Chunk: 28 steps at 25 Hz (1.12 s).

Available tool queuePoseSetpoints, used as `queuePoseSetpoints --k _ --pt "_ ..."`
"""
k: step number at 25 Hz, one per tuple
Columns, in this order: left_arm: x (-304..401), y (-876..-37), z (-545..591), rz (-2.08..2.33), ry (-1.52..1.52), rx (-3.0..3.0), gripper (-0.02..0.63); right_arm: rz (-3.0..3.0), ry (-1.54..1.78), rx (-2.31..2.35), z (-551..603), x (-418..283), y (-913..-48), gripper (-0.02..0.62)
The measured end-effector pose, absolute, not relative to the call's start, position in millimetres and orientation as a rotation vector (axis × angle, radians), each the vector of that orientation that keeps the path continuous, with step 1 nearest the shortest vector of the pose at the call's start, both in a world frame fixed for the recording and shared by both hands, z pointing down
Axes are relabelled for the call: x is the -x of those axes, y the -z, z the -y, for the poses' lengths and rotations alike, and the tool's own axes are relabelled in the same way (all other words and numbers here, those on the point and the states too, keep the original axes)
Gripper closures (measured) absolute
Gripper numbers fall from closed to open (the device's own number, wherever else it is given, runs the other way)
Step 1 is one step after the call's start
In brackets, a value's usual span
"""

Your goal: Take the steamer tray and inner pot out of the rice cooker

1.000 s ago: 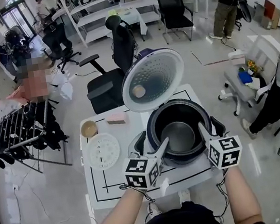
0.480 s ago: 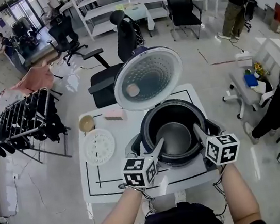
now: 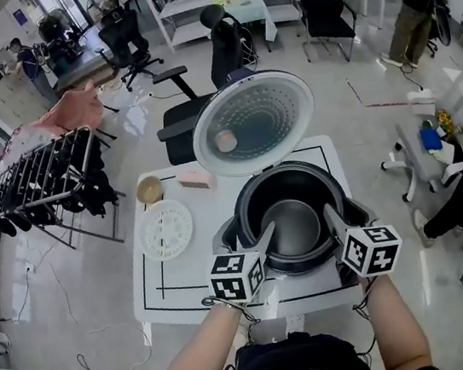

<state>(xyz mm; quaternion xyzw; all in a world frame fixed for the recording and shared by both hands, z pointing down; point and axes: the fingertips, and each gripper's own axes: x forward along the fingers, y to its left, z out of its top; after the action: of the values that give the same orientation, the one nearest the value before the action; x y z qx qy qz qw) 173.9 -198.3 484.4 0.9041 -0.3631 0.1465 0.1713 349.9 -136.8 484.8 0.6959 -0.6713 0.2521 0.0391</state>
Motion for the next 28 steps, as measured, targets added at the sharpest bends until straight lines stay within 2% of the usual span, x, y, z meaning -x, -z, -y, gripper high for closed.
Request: queuePoseSetpoints --k 17,28 --pt "-171 -483 200 1.174 -0.401 -2.54 0.312 2.063 -0.801 -2.207 132 -347 -479 0.408" --pt "-169 -440 196 1.183 -0.134 -2.477 0.311 2.191 -0.823 -2.299 126 -350 -445 0.408"
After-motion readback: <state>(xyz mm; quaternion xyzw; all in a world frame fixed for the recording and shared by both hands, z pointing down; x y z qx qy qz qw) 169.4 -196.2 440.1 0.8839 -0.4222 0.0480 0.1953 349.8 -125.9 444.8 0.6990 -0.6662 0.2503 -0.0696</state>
